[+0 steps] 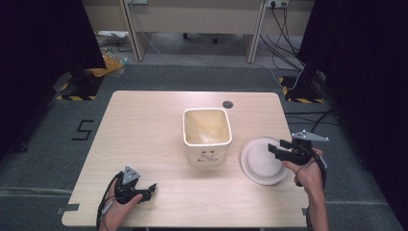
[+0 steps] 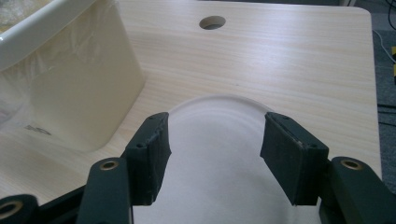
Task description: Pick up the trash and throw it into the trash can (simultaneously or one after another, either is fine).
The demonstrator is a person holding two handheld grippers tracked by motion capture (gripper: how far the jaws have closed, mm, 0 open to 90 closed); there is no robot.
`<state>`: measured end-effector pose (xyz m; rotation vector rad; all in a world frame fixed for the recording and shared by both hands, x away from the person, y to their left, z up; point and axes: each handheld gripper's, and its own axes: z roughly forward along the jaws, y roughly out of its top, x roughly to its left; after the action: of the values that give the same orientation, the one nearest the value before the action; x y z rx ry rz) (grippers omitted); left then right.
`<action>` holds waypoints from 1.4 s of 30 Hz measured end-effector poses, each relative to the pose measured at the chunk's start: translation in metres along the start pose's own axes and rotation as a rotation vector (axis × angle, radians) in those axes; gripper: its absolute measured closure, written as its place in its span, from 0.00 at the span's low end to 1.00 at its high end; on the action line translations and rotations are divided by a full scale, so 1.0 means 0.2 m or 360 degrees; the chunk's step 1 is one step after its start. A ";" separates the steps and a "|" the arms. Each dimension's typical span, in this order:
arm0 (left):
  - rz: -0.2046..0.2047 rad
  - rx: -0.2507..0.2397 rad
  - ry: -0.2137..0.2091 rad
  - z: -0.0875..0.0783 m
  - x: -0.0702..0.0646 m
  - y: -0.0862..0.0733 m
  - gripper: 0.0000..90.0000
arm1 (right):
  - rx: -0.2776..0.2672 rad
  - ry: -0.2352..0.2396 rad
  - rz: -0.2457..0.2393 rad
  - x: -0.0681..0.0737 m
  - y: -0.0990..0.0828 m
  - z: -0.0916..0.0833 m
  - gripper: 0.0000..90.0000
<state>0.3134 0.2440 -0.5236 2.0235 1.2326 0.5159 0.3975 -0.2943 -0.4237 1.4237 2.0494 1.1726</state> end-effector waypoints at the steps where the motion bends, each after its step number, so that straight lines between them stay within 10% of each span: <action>1: 0.0000 0.0000 0.0000 0.00 0.00 0.00 0.15 | 0.0004 -0.0015 0.0020 -0.02 -0.01 -0.01 0.46; 9: -0.0010 -0.0059 -0.0093 -0.01 -0.05 0.01 0.17 | 0.0030 -0.0045 0.0066 -0.09 -0.07 -0.03 0.45; 31: 0.0340 -0.0073 -0.0577 0.34 -0.84 0.38 0.19 | 0.0058 0.0019 0.0193 -0.22 -0.15 0.00 0.45; 42: 0.0411 -0.0091 -0.0576 0.51 -1.07 0.50 0.20 | 0.0085 0.0050 0.0200 -0.22 -0.16 0.04 0.45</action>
<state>0.3395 -0.0116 -0.5129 2.1230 0.7393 0.2812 0.4034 -0.3355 -0.4609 1.5896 2.0528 1.2049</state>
